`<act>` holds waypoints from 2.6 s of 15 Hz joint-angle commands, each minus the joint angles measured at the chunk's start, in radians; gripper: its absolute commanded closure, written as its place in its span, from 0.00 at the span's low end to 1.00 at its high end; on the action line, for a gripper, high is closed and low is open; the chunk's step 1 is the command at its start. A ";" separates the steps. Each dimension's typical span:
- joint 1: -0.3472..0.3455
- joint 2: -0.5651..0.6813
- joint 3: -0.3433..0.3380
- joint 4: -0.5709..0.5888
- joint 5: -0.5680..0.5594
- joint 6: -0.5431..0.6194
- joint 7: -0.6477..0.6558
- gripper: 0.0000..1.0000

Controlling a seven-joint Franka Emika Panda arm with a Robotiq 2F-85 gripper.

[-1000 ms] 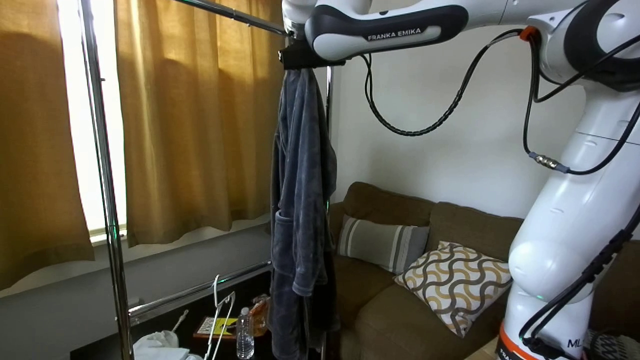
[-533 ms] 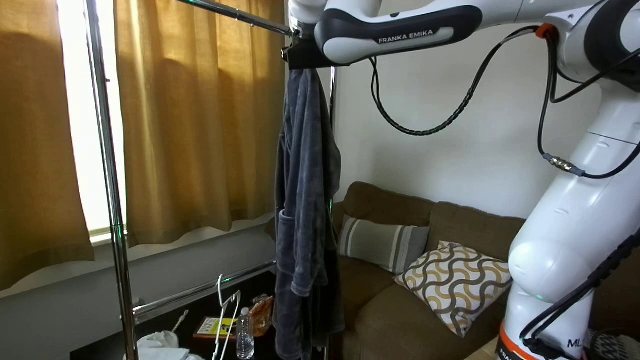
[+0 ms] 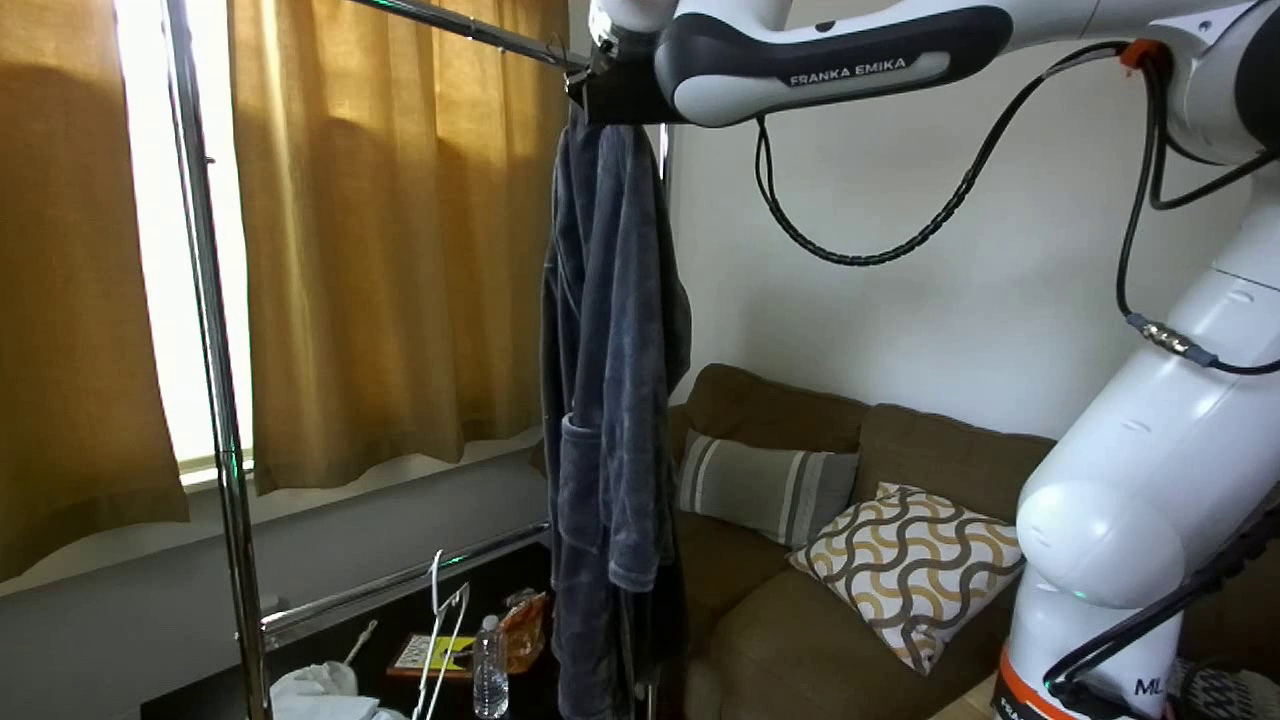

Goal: Move the hanger with the rob to the bottom rod

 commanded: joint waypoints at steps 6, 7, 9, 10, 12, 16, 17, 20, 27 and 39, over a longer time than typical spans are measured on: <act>-0.040 -0.076 0.012 -0.021 -0.113 0.078 0.110 0.98; -0.033 -0.082 0.015 -0.016 -0.099 0.055 0.090 0.98; -0.023 -0.098 0.018 -0.014 -0.074 0.034 0.071 0.98; -0.019 -0.104 0.020 -0.013 -0.059 0.020 0.061 0.98; -0.010 -0.127 0.029 -0.016 -0.024 -0.016 0.034 0.98; 0.012 -0.179 0.026 -0.036 0.079 -0.098 -0.031 0.98; 0.018 -0.191 0.024 -0.042 0.113 -0.120 -0.049 0.98; 0.028 -0.223 0.020 -0.057 0.241 -0.195 -0.106 0.98; 0.017 -0.292 0.015 -0.118 0.578 -0.310 -0.212 0.98; 0.005 -0.397 -0.032 -0.425 0.877 -0.350 -0.293 0.98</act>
